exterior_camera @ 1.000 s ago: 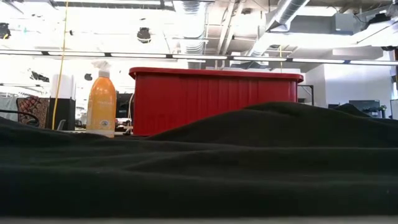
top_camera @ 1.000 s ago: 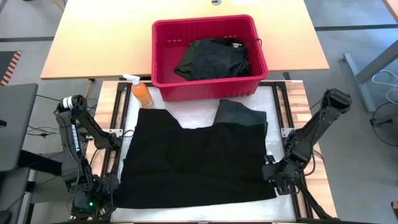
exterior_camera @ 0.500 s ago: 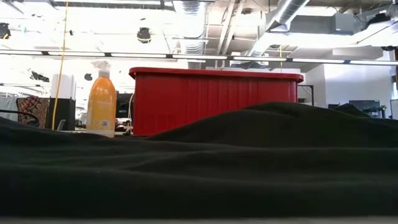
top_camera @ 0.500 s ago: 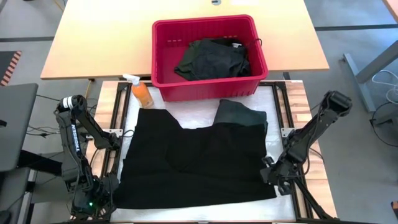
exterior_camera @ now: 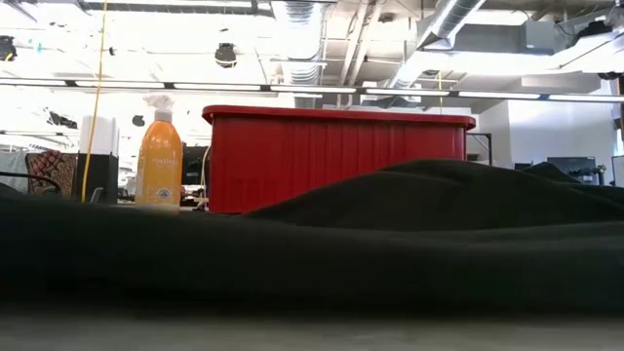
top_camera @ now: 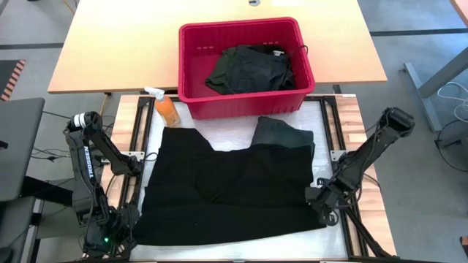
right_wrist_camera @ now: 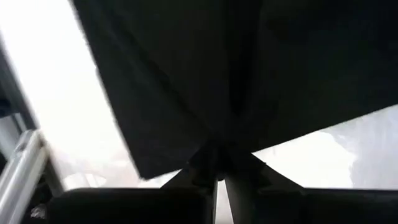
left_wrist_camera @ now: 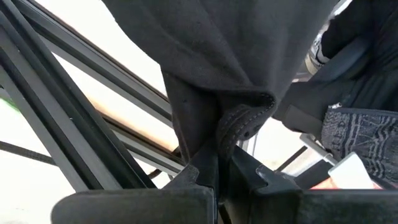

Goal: Fold Laundry from Bin
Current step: Fold the black shirt

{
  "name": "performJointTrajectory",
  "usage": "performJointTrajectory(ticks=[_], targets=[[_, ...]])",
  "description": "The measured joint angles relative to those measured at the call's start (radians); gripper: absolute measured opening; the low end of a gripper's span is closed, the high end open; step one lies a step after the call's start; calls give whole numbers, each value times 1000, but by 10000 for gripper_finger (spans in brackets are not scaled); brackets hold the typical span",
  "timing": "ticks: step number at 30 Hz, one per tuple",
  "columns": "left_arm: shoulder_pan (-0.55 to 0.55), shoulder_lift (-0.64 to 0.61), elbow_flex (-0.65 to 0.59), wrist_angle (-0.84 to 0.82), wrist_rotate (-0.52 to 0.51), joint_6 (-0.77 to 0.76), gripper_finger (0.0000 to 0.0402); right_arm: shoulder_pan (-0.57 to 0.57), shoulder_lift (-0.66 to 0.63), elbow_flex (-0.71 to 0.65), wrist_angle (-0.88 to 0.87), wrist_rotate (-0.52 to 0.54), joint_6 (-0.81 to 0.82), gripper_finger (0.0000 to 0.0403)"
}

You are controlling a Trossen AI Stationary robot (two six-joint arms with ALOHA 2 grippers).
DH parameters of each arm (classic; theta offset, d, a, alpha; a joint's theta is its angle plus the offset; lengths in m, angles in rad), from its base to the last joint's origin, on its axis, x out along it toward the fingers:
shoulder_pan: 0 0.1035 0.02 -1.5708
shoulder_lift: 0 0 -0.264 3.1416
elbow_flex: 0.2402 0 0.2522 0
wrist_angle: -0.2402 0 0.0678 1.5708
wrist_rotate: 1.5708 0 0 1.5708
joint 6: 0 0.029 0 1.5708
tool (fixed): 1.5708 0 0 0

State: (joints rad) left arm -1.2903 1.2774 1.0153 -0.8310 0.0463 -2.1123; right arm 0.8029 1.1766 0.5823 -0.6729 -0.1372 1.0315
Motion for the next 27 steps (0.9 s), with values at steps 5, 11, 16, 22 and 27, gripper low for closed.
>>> performJointTrajectory(ticks=[5,11,16,22,27], targets=[[0,0,0,30,-2,-4,0,-39,22,0,2,-62,-19,66],[0,0,0,36,-4,-5,0,-60,-31,2,-50,-129,-29,101],[0,0,0,37,-6,-5,0,-59,-68,17,-70,-129,-26,126],[0,0,0,37,-7,-6,0,-51,-77,21,184,-42,-59,131],[0,0,0,37,-7,4,0,-49,-70,21,492,141,-198,119]])
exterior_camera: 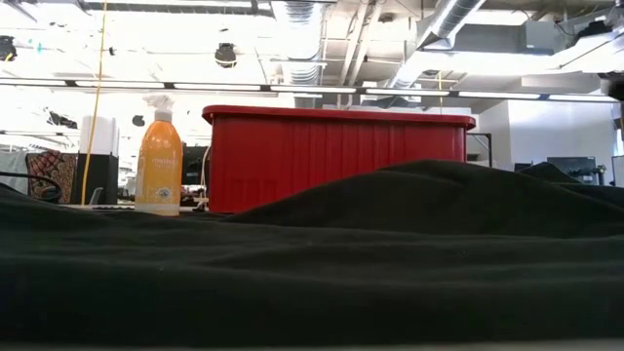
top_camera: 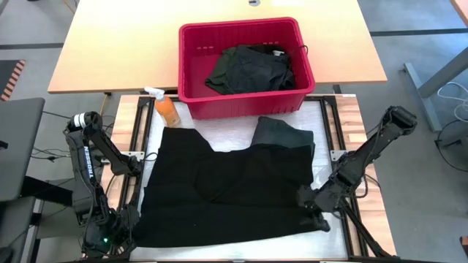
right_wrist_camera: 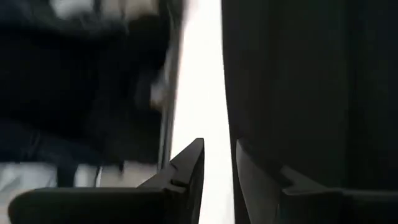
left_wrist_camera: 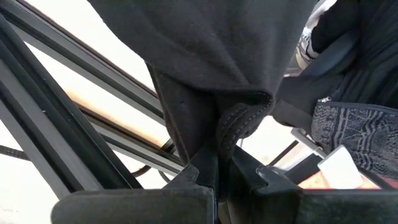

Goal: Fold Laundry from Bin
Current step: Fold the black shirt

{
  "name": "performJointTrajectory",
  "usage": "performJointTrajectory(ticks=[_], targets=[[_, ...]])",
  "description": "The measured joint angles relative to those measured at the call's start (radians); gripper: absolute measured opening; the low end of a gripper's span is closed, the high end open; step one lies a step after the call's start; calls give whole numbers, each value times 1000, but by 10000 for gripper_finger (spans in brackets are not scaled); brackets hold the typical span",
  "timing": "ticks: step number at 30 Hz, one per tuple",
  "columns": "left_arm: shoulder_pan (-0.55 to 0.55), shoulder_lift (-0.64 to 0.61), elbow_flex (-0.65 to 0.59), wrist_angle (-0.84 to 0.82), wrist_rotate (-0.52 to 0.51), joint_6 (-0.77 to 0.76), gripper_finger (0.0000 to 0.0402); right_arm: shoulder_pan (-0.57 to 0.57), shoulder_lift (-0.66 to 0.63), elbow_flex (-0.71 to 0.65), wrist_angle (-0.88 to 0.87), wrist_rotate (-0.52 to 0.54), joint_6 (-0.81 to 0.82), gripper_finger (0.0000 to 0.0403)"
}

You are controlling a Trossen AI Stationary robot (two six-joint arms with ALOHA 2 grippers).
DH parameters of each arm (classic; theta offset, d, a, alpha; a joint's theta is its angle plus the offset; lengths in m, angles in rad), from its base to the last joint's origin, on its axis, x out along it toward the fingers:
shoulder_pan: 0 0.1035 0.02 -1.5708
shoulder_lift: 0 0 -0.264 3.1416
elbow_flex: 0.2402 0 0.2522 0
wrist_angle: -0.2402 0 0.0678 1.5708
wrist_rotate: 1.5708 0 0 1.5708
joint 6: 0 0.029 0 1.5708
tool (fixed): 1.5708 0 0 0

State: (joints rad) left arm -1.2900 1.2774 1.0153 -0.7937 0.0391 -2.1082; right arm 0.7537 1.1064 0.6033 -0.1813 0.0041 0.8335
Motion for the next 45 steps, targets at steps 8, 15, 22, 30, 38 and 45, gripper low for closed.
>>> performJointTrajectory(ticks=[8,15,22,30,38,45], targets=[[0,0,0,0,-55,1,0,29,201,0,156,49,-101,111],[0,0,0,-3,-16,-6,32,65,340,0,238,-1,-51,111],[2,0,2,-4,13,-33,101,73,382,0,243,-7,-20,111],[51,9,-15,-19,-350,215,127,88,387,0,167,-9,53,111],[213,100,-129,67,-501,545,128,190,385,3,51,-1,269,111],[367,228,-157,132,-558,823,128,290,385,0,102,-50,417,111]])
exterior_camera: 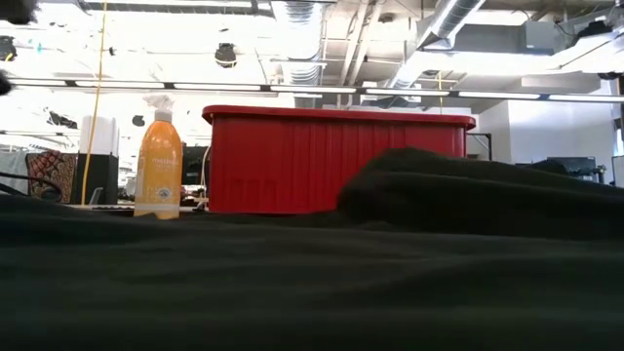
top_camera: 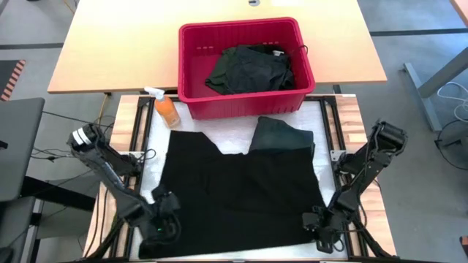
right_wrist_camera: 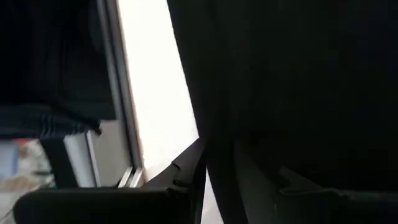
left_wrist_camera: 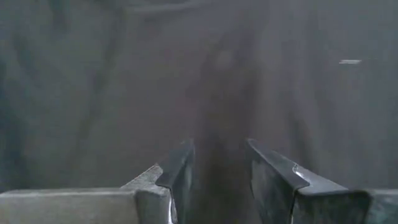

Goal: Fold Laundry from Bin
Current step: Fold the black shirt

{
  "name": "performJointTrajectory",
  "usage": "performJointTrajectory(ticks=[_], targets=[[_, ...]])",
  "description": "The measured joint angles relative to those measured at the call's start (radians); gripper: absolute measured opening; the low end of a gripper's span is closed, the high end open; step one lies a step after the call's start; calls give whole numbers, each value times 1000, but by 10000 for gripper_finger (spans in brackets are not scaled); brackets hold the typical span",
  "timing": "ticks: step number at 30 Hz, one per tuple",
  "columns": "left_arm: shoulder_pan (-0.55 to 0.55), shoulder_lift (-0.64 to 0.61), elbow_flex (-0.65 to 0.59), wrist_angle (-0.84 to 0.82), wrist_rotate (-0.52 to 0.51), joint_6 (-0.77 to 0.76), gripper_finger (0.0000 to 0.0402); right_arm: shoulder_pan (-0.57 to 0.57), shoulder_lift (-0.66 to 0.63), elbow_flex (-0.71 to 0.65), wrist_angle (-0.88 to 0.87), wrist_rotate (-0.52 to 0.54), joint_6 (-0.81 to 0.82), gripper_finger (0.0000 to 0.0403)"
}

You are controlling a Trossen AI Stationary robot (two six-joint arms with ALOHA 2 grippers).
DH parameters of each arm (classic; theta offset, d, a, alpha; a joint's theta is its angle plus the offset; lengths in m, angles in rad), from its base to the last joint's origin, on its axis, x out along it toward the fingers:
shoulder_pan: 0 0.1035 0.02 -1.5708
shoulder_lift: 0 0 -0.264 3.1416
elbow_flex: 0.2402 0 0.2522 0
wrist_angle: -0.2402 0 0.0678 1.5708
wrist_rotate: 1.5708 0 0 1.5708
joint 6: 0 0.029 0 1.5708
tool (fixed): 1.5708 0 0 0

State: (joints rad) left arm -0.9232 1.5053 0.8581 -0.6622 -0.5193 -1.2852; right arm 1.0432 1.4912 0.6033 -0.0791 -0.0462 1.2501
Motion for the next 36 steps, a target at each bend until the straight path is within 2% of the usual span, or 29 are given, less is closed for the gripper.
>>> performJointTrajectory(ticks=[7,11,16,21,25,31,36], targets=[[115,12,0,-10,-27,264,128,-36,-101,-3,-6,-16,40,111],[189,7,-2,-57,37,344,128,-92,-195,-2,-26,0,14,110],[286,12,-60,-54,107,422,128,-166,-277,-2,-34,122,-176,107],[372,13,-124,-56,160,440,128,-239,-294,-1,-33,210,-354,107],[432,11,-156,-46,128,440,128,-281,-278,-1,-23,260,-470,107],[499,10,-129,-114,-60,461,128,-332,-258,-1,28,365,-627,107],[533,11,-51,-255,-26,533,128,-359,-262,-1,105,394,-717,107]])
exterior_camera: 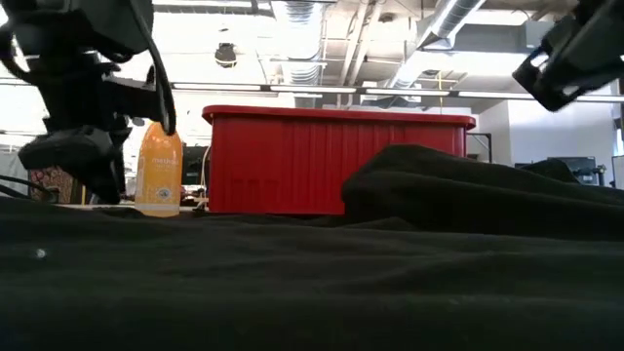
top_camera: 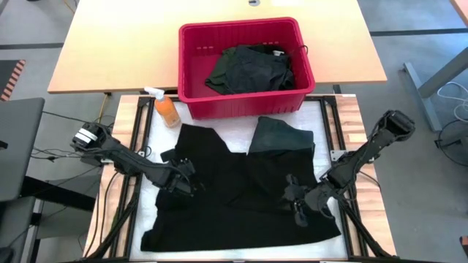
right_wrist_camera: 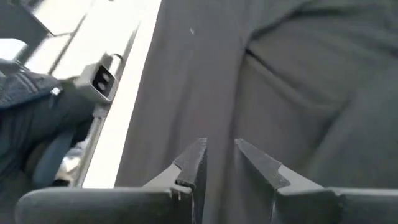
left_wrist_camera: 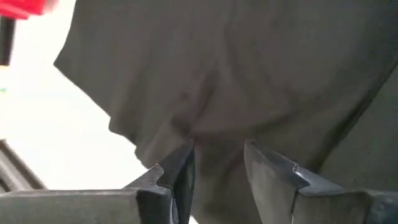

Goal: Fold Laundry from Bin
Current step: Fold the black shirt

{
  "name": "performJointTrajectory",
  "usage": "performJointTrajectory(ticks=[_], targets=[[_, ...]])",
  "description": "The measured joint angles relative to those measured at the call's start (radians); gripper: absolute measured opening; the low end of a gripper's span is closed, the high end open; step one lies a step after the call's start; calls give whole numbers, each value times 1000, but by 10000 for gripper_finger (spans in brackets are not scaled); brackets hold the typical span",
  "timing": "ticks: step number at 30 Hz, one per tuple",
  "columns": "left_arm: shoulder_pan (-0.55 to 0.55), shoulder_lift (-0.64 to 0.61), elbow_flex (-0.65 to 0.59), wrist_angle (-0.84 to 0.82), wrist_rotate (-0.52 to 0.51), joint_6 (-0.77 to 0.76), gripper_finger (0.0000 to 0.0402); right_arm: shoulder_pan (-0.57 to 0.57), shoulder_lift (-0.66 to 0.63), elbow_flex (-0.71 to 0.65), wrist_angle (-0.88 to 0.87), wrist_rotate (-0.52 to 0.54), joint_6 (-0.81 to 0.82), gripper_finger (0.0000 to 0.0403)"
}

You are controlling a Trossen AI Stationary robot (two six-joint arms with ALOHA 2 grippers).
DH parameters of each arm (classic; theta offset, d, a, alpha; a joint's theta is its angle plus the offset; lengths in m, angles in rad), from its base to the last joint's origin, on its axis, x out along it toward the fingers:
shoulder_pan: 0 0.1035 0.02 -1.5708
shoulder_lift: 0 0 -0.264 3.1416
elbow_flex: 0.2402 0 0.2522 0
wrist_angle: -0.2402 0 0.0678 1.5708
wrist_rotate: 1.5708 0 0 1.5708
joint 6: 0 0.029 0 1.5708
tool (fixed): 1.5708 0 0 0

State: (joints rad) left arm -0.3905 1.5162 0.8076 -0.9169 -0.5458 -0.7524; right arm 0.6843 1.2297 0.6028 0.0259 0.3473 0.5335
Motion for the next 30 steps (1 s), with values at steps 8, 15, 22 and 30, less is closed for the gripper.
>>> performJointTrajectory(ticks=[8,15,22,30], targets=[[20,-82,36,119,290,278,128,-31,0,0,68,19,-118,107],[92,-174,-99,444,378,376,128,-39,1,0,75,19,-127,107],[159,-149,-141,662,407,451,128,-29,3,0,74,19,-124,107],[199,-79,-142,675,466,461,128,-29,3,0,85,20,-123,107]])
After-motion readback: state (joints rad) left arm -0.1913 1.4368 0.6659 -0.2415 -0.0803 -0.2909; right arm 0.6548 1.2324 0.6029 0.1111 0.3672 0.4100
